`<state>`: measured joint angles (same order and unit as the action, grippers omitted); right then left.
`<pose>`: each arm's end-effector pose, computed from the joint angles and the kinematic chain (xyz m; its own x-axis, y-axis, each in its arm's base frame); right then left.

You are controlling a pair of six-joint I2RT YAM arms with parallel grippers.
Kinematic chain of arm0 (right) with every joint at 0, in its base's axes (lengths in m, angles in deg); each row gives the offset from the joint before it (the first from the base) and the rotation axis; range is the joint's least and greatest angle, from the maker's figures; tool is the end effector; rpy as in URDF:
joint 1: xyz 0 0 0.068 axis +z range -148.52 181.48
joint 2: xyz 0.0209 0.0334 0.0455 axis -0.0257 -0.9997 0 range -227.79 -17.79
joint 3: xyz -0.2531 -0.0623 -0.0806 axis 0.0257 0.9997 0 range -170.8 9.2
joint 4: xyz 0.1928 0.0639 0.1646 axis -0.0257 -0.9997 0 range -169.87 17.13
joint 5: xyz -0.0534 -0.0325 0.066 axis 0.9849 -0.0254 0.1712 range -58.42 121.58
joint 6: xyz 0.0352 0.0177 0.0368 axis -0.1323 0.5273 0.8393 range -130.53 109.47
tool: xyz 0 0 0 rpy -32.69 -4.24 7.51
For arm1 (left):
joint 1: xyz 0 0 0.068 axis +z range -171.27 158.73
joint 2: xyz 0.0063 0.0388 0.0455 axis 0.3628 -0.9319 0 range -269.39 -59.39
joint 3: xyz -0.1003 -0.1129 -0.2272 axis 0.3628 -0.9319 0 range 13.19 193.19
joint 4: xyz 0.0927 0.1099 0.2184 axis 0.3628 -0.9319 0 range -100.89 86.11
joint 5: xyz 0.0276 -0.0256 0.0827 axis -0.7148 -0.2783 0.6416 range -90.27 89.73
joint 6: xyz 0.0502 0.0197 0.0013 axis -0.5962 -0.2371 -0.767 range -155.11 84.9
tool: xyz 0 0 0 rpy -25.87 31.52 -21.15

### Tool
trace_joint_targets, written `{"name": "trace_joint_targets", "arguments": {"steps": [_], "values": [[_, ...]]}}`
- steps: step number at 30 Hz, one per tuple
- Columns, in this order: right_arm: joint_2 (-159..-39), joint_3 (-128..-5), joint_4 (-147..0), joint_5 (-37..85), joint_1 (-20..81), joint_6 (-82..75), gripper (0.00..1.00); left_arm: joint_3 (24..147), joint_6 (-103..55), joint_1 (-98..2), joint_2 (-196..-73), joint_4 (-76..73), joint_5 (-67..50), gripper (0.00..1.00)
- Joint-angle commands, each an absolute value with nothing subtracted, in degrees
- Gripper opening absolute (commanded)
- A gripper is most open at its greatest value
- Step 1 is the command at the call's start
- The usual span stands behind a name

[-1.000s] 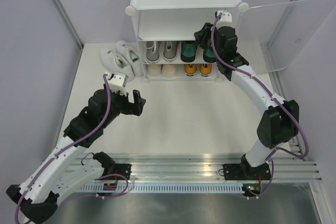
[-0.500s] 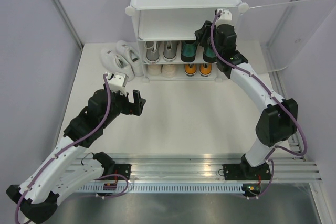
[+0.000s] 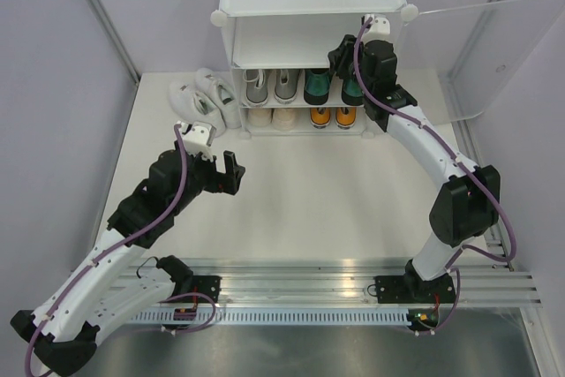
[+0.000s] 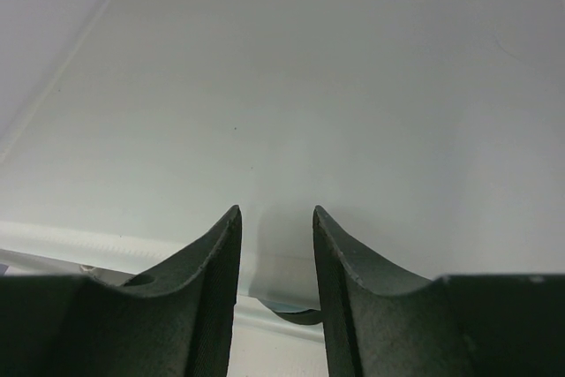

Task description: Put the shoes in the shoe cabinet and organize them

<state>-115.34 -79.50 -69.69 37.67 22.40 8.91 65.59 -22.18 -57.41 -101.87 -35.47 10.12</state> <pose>0.3889 0.1448 0.3859 -0.1725 0.2884 -0.9418 -0.2113 0.9231 0.3214 0.1310 -0.0878 0.3528 -0.3900 0.0124 -0.9207 0.3667 0.9193 -0.1430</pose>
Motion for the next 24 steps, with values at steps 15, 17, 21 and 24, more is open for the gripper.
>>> {"name": "trace_joint_targets", "arguments": {"steps": [15, 17, 21, 24], "values": [[-98.40, -69.03, -70.14, 36.15, 22.39, 5.81, 0.56, 64.78, -24.12, -57.66, -102.37, -34.13, 19.58, 0.99], [-96.20, -65.69, -70.14, 35.63, 22.39, 6.17, 0.57, 64.69, -24.29, -57.66, -102.54, -34.04, 20.91, 0.99], [-87.34, -57.35, -70.06, 33.96, 22.39, 8.45, 0.57, 64.61, -24.38, -57.57, -103.85, -34.04, 26.08, 1.00], [-80.05, -49.09, -69.27, 32.38, 22.39, 10.29, 0.58, 64.69, -23.95, -56.87, -106.39, -34.21, 30.47, 1.00]]}}
